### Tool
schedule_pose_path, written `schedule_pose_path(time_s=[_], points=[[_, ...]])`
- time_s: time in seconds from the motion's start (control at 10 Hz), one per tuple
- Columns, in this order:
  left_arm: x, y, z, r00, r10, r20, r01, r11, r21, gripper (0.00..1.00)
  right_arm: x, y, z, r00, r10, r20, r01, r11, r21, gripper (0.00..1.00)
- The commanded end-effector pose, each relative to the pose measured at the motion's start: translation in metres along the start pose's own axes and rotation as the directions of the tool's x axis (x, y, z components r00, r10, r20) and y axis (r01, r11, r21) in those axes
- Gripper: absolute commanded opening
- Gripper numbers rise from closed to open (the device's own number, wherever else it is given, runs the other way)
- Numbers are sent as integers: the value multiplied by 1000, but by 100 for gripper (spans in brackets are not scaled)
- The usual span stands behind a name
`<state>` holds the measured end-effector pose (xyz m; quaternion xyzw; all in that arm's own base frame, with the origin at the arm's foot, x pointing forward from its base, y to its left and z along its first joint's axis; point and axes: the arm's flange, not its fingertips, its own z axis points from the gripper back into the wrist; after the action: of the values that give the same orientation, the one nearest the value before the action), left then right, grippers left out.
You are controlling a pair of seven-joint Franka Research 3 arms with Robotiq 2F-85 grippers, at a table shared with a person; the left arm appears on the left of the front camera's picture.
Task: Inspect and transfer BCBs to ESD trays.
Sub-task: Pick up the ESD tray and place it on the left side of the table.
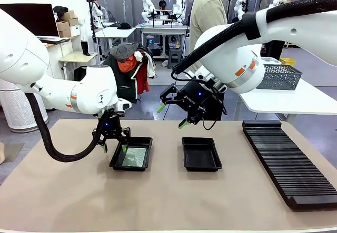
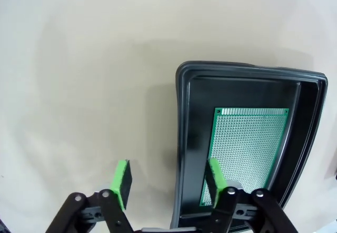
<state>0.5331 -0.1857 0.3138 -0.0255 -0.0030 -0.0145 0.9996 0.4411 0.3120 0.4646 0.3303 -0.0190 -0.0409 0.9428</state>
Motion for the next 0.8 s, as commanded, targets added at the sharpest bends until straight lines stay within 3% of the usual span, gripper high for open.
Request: schedule_pose_path(time_s=[0.0, 0.7], points=[[-1, 3, -3, 1000, -10, 23, 10, 1000, -25, 70, 0, 1, 0, 1000, -12, 11, 12, 1000, -18, 100], [-3, -2, -8, 999, -12, 34, 13, 999, -33, 34, 0, 1, 0, 1000, -12, 11, 12, 1000, -18, 100]])
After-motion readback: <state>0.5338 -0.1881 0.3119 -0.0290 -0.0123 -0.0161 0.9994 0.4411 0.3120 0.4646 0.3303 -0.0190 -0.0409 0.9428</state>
